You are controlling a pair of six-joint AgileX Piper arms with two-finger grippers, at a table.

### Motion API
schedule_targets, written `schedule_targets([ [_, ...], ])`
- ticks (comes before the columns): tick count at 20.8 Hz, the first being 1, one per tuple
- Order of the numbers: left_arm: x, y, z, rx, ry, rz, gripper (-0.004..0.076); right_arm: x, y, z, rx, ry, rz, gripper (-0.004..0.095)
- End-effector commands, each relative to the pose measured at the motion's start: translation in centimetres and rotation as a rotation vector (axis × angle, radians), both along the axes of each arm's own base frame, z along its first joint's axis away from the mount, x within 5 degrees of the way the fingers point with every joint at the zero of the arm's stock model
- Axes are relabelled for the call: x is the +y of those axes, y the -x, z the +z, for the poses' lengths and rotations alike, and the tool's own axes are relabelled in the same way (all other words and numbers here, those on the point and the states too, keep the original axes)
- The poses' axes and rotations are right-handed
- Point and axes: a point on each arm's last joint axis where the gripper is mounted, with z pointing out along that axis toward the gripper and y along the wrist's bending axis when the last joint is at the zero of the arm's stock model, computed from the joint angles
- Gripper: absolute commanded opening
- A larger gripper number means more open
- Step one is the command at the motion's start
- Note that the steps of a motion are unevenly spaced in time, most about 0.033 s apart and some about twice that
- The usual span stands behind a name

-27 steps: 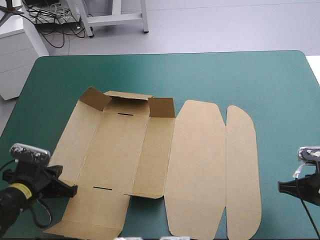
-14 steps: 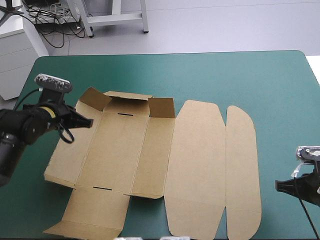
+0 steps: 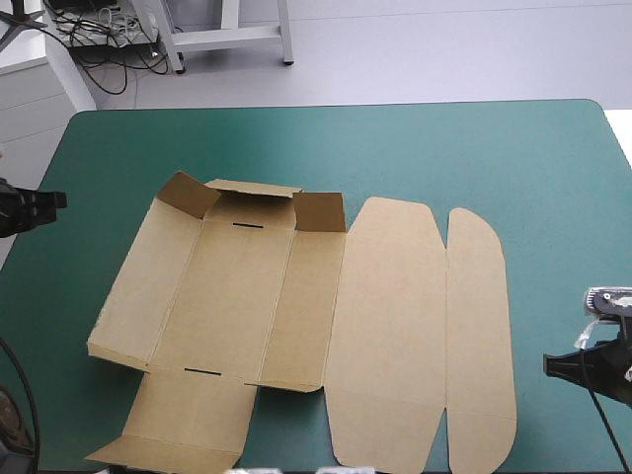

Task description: Fold the box

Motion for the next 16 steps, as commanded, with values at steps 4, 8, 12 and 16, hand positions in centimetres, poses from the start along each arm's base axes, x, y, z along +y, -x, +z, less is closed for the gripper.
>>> schedule_targets([
  [4,1.0,1.5,1.2,0.000,-0.084,-0.027,-0.0010,-0.2,-0.4,1.0,-0.069,0.021,-0.008,-0.0020],
  [8,1.0,1.5,1.2,0.002,-0.083,-0.028,0.0010,-0.2,-0.5,1.1,-0.081,0.023,-0.007,-0.0020],
  [12,0.8,1.3,1.2,-0.018,-0.088,-0.066,0.0251,-0.2,-0.6,1.1,-0.091,0.024,-0.006,-0.0020],
  [16,0.5,1.3,-0.2,0.008,-0.018,-0.060,0.0546,-0.2,-0.7,1.3,-0.110,0.027,-0.004,-0.0020],
])
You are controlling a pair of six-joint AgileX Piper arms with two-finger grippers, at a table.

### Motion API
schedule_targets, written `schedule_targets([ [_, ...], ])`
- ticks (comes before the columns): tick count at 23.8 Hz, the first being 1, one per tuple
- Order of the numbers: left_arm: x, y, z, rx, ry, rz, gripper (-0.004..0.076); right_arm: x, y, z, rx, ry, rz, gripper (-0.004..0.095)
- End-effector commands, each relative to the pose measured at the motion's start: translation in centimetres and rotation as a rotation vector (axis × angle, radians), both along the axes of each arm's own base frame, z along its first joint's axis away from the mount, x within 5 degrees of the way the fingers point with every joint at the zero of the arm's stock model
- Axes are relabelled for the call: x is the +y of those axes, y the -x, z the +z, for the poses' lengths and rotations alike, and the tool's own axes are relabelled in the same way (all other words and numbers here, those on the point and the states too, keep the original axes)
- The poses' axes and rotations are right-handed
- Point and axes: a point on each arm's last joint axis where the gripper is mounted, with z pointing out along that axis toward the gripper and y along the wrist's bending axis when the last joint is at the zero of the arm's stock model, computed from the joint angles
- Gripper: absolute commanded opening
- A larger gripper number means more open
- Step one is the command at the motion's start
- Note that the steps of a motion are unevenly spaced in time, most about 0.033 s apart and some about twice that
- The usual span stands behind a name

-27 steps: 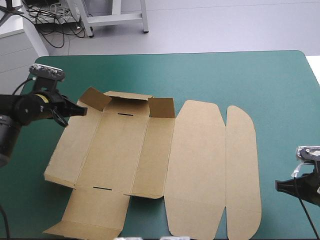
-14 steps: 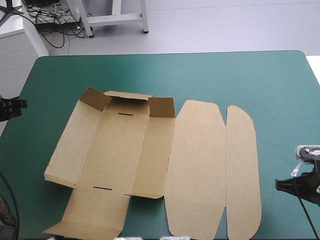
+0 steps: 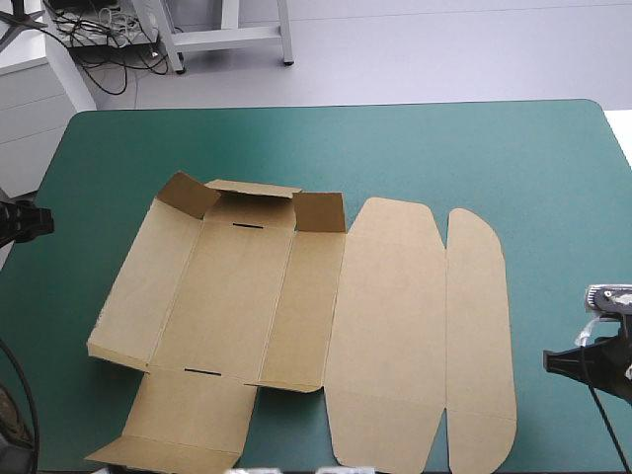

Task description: Fold the box

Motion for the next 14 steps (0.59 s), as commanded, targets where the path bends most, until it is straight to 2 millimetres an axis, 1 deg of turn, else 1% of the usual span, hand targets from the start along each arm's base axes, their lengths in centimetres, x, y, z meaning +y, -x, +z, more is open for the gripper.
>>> schedule_targets([
  [1,-1.2,0.8,-0.4,0.011,0.088,-0.021,0.0544,-0.2,-0.5,1.1,-0.084,0.023,-0.007,-0.0020],
  [3,-1.4,0.8,-2.9,0.074,0.159,-0.020,0.0544,-0.2,-0.5,1.1,-0.085,0.023,-0.006,-0.0020],
  [4,-1.5,0.8,-3.8,0.079,0.184,-0.026,0.0542,-0.2,-0.5,1.1,-0.083,0.023,-0.006,-0.0020],
  [7,-2.4,0.6,-6.5,0.134,0.199,-0.129,0.0541,-0.2,-0.5,1.1,-0.084,0.023,-0.006,-0.0020],
  [11,-3.5,0.3,-8.6,0.214,0.199,-0.208,0.0541,-0.2,-0.5,0.9,-0.080,0.023,-0.006,-0.0020],
  [14,-4.6,0.1,-9.3,0.240,0.204,-0.247,0.0541,-0.2,-0.6,0.3,-0.061,0.020,-0.006,-0.0020],
])
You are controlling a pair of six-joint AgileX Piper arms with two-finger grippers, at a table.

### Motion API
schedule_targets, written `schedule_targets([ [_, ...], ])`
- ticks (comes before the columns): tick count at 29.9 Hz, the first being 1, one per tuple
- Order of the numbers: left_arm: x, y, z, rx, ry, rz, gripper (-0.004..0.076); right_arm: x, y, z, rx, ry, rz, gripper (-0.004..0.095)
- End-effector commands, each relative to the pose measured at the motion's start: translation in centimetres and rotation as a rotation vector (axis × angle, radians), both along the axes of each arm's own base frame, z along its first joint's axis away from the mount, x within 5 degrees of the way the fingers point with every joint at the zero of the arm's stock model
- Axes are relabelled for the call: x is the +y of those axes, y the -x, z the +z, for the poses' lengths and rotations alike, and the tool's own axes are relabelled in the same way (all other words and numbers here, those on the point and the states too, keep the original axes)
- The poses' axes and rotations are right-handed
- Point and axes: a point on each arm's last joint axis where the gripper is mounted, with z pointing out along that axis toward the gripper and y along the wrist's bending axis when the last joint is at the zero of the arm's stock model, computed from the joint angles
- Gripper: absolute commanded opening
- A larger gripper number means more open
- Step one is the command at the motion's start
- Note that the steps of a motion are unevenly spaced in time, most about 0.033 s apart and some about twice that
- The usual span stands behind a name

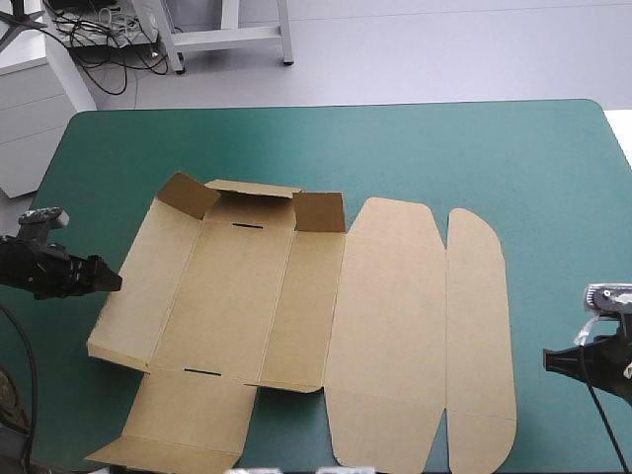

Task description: Fold the box

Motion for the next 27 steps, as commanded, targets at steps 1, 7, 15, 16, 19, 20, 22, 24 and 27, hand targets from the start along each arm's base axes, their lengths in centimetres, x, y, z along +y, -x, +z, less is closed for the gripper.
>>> schedule_targets([
  [1,-2.0,0.2,0.9,-0.012,0.039,-0.086,0.0541,-0.2,-0.5,0.3,-0.046,0.016,-0.007,-0.0020],
  [7,-3.5,-0.1,-0.8,0.038,0.040,-0.159,0.0541,-0.2,-0.5,0.1,-0.039,0.011,-0.006,-0.0020],
  [15,-5.4,0.3,-3.0,0.115,0.084,-0.220,0.0512,-0.2,-0.5,0.1,-0.039,0.011,-0.006,-0.0020],
  [16,-5.6,0.3,-3.1,0.117,0.083,-0.231,0.0504,-0.2,-0.5,0.1,-0.039,0.011,-0.006,-0.0020],
  [19,-5.9,0.3,-3.1,0.117,0.088,-0.240,0.0485,-0.2,-0.5,0.1,-0.039,0.011,-0.006,-0.0020],
  [20,-6.0,0.3,-3.1,0.116,0.090,-0.241,0.0477,-0.2,-0.5,0.1,-0.039,0.011,-0.006,-0.0020],
  [22,-6.0,0.3,-3.1,0.113,0.095,-0.238,0.0463,-0.2,-0.5,0.1,-0.039,0.011,-0.006,-0.0020],
  [24,-6.1,0.2,-3.1,0.110,0.100,-0.236,0.0454,-0.2,-0.5,0.1,-0.039,0.011,-0.006,-0.0020],
  [27,-6.1,0.2,-3.0,0.109,0.102,-0.235,0.0451,-0.2,-0.5,0.1,-0.039,0.011,-0.006,-0.0020],
])
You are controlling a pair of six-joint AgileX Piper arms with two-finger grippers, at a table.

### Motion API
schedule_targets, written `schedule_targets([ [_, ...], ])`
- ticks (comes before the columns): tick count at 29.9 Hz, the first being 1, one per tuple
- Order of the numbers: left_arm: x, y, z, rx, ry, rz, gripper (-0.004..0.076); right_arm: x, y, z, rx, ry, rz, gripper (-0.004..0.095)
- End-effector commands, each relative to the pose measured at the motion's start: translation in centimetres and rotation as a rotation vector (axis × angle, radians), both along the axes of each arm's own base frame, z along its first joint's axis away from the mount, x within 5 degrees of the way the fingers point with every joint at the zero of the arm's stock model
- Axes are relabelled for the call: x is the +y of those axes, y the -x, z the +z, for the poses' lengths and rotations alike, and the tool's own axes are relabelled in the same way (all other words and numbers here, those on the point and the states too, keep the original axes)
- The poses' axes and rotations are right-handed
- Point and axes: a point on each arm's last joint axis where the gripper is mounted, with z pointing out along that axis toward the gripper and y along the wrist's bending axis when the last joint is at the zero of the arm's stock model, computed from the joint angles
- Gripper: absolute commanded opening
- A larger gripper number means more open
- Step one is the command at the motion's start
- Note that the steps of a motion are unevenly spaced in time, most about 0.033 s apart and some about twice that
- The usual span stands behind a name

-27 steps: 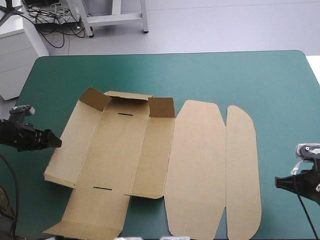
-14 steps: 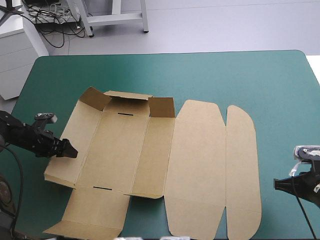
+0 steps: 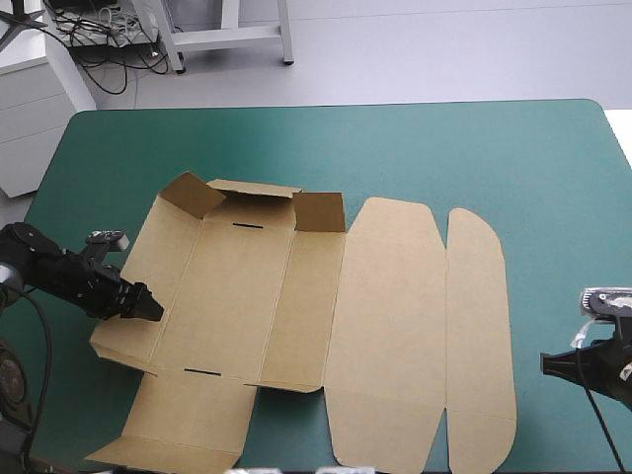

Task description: Fold the box

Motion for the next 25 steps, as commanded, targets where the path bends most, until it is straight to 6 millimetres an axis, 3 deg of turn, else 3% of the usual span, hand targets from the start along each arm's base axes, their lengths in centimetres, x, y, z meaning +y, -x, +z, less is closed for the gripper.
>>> schedule_targets([
  [1,-0.79,0.25,1.61,-0.025,0.054,-0.014,0.0451,-0.16,-0.41,0.94,-0.065,0.015,-0.007,-0.0020],
  [4,-0.72,0.17,1.58,-0.017,0.050,0.018,0.0399,-0.16,-0.41,0.94,-0.065,0.015,-0.007,-0.0020],
  [6,-0.70,0.14,1.57,-0.013,0.050,0.032,0.0269,-0.16,-0.41,0.94,-0.065,0.015,-0.007,-0.0020],
  [7,-0.68,0.10,1.57,-0.016,0.047,0.036,0.0151,-0.16,-0.41,0.94,-0.065,0.015,-0.007,-0.0020],
  [9,-0.62,0.13,1.53,-0.014,0.040,0.033,-0.0008,-0.16,-0.41,0.94,-0.065,0.015,-0.007,-0.0020],
  [25,-0.18,0.24,1.02,0.011,-0.017,0.013,-0.0010,-0.01,-0.44,0.88,-0.066,-0.004,-0.002,-0.0020],
])
